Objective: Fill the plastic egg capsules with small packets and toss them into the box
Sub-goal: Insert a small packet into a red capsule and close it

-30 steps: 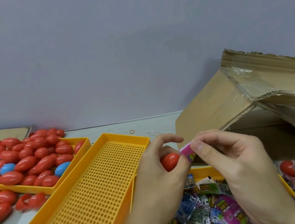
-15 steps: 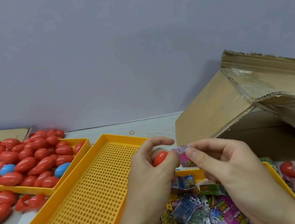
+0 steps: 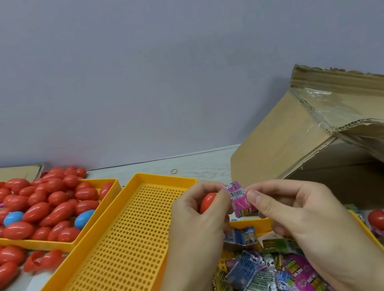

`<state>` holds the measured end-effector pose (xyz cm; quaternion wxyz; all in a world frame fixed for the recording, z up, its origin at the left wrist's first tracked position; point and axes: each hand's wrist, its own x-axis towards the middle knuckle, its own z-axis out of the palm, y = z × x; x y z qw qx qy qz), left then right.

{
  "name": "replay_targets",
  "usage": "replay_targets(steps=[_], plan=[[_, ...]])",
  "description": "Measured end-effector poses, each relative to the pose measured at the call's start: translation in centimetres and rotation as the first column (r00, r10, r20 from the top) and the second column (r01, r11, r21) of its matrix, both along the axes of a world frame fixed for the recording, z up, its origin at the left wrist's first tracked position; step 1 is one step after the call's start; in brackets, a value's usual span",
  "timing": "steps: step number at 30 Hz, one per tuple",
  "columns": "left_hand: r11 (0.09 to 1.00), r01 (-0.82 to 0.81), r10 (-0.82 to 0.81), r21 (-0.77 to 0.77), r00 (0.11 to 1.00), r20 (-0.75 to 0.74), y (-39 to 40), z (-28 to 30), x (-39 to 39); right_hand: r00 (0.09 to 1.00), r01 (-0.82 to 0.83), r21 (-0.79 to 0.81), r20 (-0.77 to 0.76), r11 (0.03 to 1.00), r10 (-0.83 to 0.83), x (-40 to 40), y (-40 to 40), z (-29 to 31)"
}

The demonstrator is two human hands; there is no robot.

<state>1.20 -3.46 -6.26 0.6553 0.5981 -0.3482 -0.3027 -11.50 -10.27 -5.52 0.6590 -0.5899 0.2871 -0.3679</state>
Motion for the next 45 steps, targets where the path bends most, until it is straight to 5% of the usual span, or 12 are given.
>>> replay_targets(steps=[7, 12, 27, 38, 45], plan=[[1.000, 0.006, -0.006, -0.009, 1.000, 0.005, -0.1, -0.1, 0.0, 0.995, -0.069, 0.047, -0.073, 0.996, 0.073, 0.0, -0.3, -0.7], [0.999, 0.048, -0.048, 0.008, 0.999, -0.004, 0.0, -0.2, 0.2, 0.997, -0.080, -0.001, 0.017, 0.997, 0.080, -0.1, -0.4, -0.6], [0.977, 0.092, -0.083, 0.195, 0.995, -0.051, -0.2, -0.5, -0.6, 0.951, 0.309, -0.037, -0.006, 0.950, -0.310, -0.2, -1.0, -1.3], [0.999, 0.032, -0.031, -0.002, 0.985, 0.170, -0.1, 0.0, -0.4, 0.957, 0.283, -0.106, -0.028, 0.953, -0.287, 0.0, -0.8, -1.2], [0.998, 0.061, -0.063, 0.018, 0.985, 0.160, -0.1, 0.0, -0.5, 0.970, 0.240, -0.130, -0.005, 0.962, -0.243, -0.1, -0.8, -1.1]])
